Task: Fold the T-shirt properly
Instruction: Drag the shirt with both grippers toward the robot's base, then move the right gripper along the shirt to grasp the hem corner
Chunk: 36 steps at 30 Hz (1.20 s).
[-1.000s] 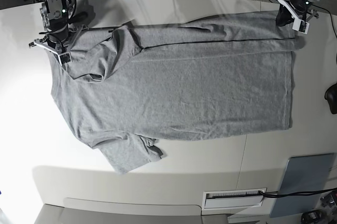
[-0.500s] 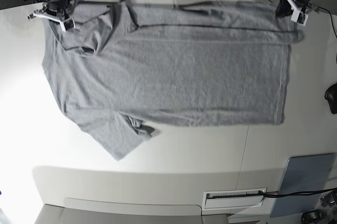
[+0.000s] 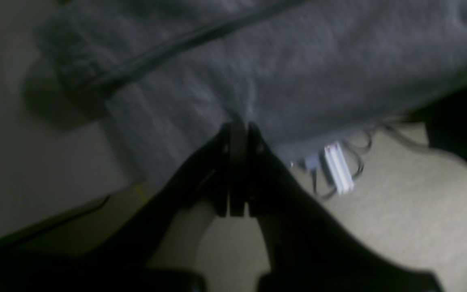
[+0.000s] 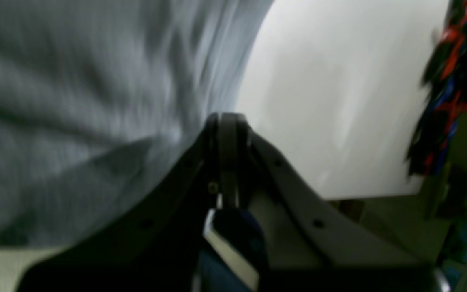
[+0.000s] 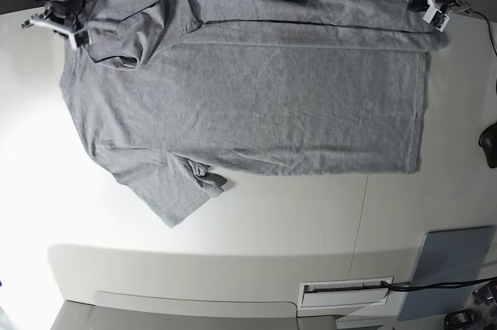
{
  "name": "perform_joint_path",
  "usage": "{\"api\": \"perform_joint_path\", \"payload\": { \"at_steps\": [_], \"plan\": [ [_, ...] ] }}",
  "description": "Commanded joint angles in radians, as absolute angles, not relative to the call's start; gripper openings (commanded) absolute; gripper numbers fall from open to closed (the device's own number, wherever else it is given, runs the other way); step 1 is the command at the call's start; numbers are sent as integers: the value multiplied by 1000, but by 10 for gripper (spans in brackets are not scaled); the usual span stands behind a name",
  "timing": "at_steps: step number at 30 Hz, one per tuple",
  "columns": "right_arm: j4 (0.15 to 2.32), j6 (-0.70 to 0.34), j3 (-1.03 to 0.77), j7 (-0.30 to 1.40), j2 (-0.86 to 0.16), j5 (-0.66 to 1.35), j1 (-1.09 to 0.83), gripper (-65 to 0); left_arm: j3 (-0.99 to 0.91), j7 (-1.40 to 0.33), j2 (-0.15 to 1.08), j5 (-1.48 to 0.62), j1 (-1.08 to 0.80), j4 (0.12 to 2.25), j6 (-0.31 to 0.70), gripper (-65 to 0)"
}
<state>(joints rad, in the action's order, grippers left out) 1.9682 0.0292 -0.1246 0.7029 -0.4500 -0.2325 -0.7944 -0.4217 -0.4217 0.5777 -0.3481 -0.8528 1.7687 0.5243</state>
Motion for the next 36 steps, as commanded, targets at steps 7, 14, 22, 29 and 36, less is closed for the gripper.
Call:
{"api": "perform_joint_path", "payload": {
  "at_steps": [7, 14, 22, 29, 36],
  "plan": [
    [2056, 41, -215, 632, -466, -241, -794, -650, -496, -405, 632, -449, -809, 1911, 483, -477],
    [2055, 13, -223, 574, -464, -187, -711, -384, -487, -506, 632, -587, -564, 1839, 378, -367],
    [2055, 18, -222, 563, -457, -59, -546, -384, -361, -603, 618, -579, -161, 1597, 336, -367],
    [2055, 18, -222, 582, -457, -35, -513, -384, -178, -598, 617, -554, 103, 1254, 339, -366],
    [2055, 18, -222, 608, -457, -7, -513, -384, -35, -577, 606, -530, 315, 1010, 339, -366]
  ]
}}
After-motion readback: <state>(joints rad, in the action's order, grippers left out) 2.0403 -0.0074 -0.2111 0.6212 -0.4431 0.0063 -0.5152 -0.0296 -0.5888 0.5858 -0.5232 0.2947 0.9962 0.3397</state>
